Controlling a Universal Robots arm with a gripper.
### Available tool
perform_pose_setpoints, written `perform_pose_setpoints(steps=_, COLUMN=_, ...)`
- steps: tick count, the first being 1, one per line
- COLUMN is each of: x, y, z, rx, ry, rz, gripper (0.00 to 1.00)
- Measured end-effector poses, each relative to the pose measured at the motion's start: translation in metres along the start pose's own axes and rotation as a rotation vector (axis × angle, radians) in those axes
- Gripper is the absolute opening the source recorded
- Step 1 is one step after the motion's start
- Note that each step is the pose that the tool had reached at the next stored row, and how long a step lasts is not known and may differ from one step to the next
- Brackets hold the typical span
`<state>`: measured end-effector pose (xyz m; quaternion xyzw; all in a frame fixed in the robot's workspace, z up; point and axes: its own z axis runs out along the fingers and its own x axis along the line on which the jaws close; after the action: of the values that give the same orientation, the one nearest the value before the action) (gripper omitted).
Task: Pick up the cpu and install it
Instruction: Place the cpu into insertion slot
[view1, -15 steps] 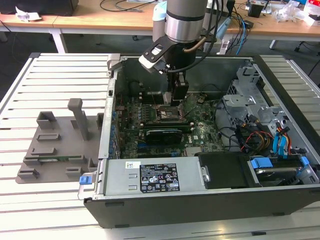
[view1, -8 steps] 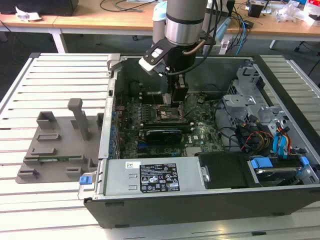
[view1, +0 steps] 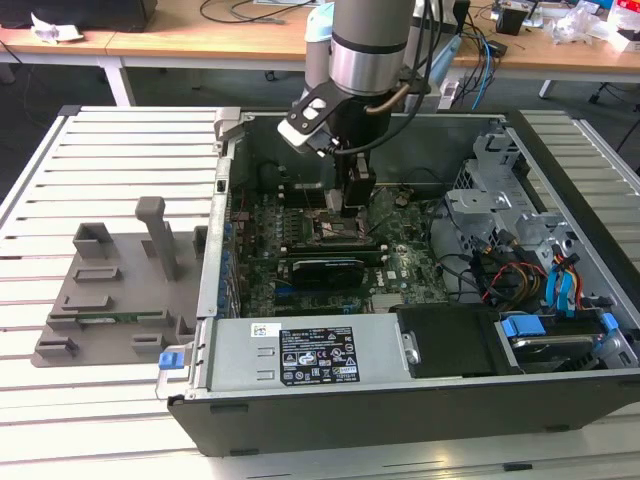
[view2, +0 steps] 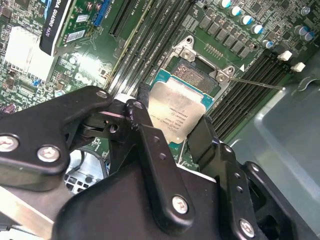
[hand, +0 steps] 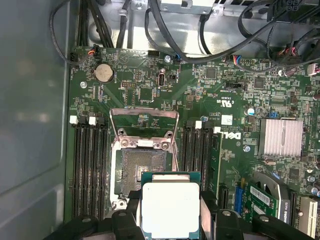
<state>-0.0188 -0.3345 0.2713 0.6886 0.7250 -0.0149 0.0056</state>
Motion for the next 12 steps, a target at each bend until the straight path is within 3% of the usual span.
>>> perform_pose_setpoints(steps=12, x=0.0002, y=0.0001, z=0.0077, rx=0.0000, ry=-0.0001, rz=0.000, gripper=0.55)
